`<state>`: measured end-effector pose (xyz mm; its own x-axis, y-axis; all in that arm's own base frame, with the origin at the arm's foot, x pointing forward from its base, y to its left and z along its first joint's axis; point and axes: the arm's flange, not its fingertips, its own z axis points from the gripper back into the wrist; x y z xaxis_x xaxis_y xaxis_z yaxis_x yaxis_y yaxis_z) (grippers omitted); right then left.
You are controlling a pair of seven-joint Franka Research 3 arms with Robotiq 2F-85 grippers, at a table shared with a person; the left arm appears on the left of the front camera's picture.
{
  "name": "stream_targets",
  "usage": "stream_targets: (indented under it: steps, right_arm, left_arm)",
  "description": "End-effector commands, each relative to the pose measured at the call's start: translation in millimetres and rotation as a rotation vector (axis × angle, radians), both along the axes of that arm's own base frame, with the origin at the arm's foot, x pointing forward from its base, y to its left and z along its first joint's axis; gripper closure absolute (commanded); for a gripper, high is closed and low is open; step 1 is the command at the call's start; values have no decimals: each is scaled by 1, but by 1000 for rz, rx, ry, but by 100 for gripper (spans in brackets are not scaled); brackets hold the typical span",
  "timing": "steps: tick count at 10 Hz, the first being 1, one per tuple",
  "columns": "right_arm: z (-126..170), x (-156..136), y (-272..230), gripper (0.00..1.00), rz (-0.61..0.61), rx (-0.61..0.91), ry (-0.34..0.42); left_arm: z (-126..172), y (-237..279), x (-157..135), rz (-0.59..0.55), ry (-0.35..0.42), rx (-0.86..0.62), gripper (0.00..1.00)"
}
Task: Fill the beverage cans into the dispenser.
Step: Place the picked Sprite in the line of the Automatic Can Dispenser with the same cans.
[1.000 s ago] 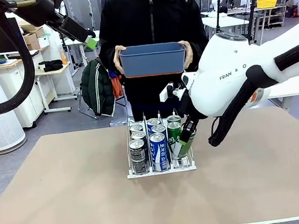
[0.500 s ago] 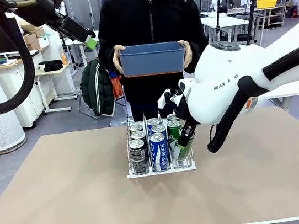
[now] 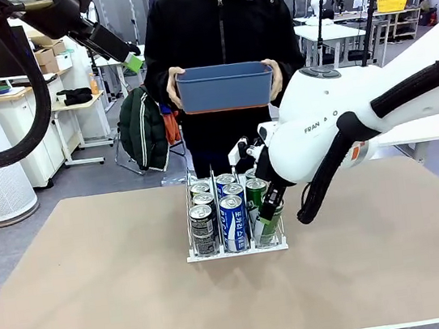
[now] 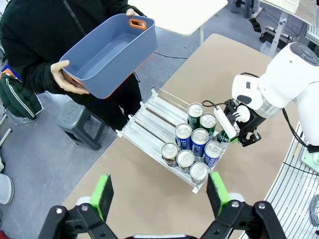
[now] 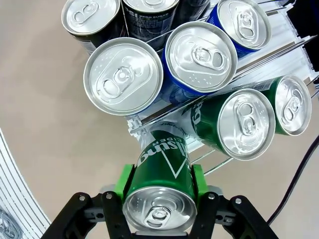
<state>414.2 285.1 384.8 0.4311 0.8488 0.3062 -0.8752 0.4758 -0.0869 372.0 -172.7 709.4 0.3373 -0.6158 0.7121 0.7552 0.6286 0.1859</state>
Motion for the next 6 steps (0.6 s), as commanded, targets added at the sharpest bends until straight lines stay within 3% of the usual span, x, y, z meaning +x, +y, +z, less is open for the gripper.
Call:
stream_targets:
  steps: [1,4,6]
  right_arm:
    - [-1,6,5,42,-18,-30,18]
    - [-4,8,6,42,-6,-78,36]
    - [-2,5,1,42,-2,-9,20]
  left_arm:
    - [0,1,0,2,-1,2,0]
    - [0,1,0,2,-1,2,0]
    - [0,1,0,2,-1,2,0]
